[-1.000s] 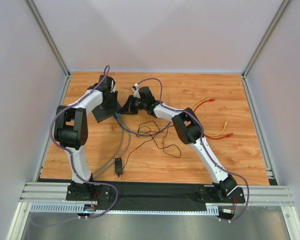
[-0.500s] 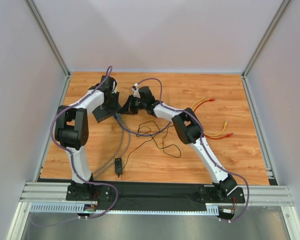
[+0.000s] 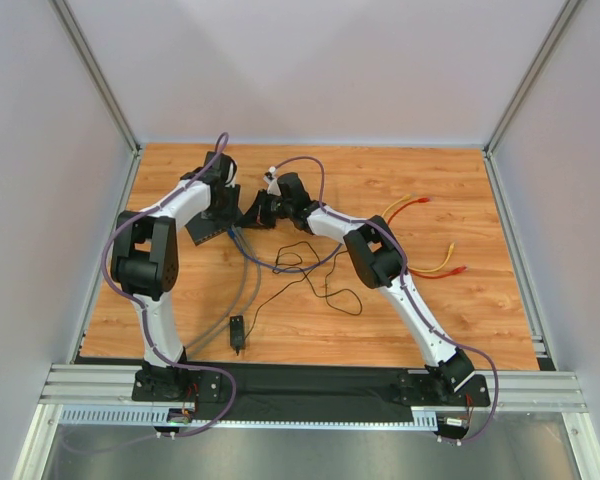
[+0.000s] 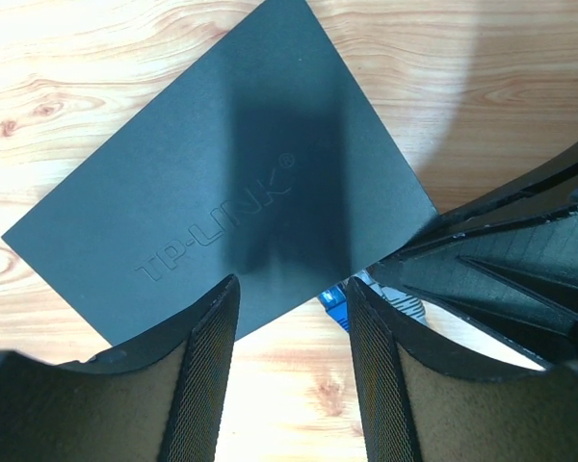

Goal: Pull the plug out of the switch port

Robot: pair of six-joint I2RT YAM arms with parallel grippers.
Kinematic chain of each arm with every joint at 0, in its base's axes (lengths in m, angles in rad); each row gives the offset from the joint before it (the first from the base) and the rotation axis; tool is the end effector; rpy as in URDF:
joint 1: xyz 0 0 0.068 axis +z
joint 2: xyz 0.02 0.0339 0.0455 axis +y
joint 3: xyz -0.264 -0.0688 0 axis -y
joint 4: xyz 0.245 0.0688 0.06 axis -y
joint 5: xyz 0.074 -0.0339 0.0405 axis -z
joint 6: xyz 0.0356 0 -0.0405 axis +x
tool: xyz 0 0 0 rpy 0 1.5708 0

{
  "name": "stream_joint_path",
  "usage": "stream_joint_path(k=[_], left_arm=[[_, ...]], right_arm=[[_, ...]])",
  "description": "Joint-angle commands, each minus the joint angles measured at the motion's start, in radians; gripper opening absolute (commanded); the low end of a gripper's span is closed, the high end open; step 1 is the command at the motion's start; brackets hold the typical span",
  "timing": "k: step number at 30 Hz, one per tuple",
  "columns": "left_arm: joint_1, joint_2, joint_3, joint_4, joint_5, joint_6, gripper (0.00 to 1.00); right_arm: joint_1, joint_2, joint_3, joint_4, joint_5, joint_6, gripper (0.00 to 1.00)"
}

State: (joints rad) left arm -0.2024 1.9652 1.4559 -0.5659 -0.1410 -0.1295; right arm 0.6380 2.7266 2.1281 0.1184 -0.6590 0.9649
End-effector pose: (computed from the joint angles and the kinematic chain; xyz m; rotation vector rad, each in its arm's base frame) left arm 0.4091 -0.0788 0.1941 0.0489 2.6294 0.0732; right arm 0.4597 0.3680 0.0843 -0.0980 2.3813 1.5722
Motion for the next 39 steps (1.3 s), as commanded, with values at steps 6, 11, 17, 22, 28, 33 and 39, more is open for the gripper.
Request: stream_joint_path(k=[6, 11, 17, 22, 28, 33, 39], left_arm=[[-0.011, -0.025, 0.001, -0.018, -0.02, 0.007, 0.6], [-0.015, 0.014, -0.019, 0.001, -0.101, -0.013, 0.6], [-0.017, 0.018, -0.017, 0.003, -0.092, -0.018, 0.59], [-0.017, 0.043, 0.014, -0.017, -0.126, -0.033, 0.59], [-0.017, 0.086, 0.06, -0.058, -0.137, -0.058, 0.58], [-0.017, 0.109, 0.093, -0.08, -0.134, -0.071, 0.58], [-0.015, 0.107, 0.093, -0.071, -0.121, -0.064, 0.58]], right_arm=[[-0.008, 0.032, 0.018, -0.017, 0.016, 0.012, 0.0], [-0.006, 0.027, 0.016, -0.007, 0.015, 0.02, 0.0], [-0.004, 0.019, 0.004, -0.006, 0.016, 0.018, 0.0], [-0.004, 0.013, -0.014, 0.003, 0.013, 0.023, 0.0], [-0.001, -0.033, -0.106, 0.058, 0.006, 0.054, 0.0], [0.006, -0.071, -0.151, 0.049, 0.01, 0.034, 0.0], [0.006, -0.11, -0.204, 0.052, 0.015, 0.006, 0.0]])
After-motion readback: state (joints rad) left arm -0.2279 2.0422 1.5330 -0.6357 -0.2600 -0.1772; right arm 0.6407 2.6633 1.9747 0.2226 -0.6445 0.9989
